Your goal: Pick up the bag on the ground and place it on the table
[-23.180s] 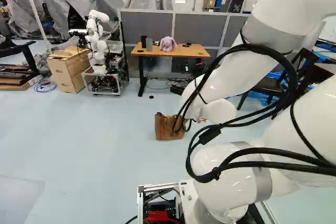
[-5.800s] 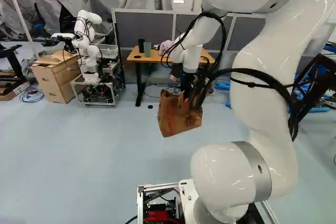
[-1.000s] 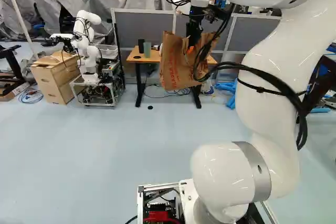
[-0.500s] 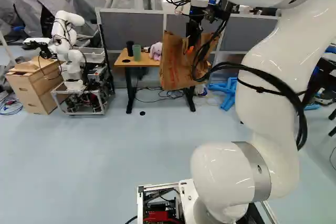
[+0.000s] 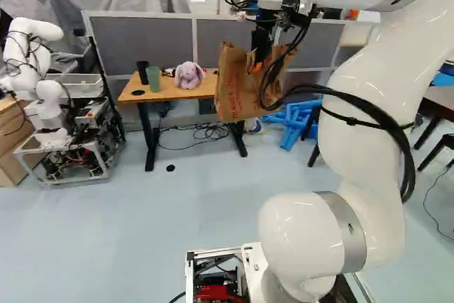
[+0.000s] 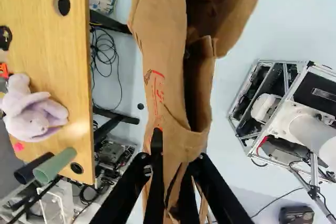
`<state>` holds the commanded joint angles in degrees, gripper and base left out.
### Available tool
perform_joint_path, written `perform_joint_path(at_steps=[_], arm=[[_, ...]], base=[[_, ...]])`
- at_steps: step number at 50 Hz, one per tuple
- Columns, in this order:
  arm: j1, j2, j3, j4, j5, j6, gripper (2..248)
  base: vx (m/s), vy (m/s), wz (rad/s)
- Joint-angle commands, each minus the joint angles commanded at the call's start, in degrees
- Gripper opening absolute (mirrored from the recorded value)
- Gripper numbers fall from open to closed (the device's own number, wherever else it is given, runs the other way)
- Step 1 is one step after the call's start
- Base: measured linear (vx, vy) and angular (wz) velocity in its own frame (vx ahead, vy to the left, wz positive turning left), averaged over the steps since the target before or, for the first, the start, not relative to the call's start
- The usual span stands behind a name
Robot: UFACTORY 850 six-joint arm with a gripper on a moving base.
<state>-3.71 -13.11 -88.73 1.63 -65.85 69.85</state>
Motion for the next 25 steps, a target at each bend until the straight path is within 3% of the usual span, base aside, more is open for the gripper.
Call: perform_joint_path(at_steps=[7,25], arm=[[0.0,0.0,0.0,0.0,0.0,0.0,21],[0.0,0.0,0.0,0.0,0.0,0.0,21]], base=[[0.262,-0.067,-0.153],[0.253,-0.041,-0.016]])
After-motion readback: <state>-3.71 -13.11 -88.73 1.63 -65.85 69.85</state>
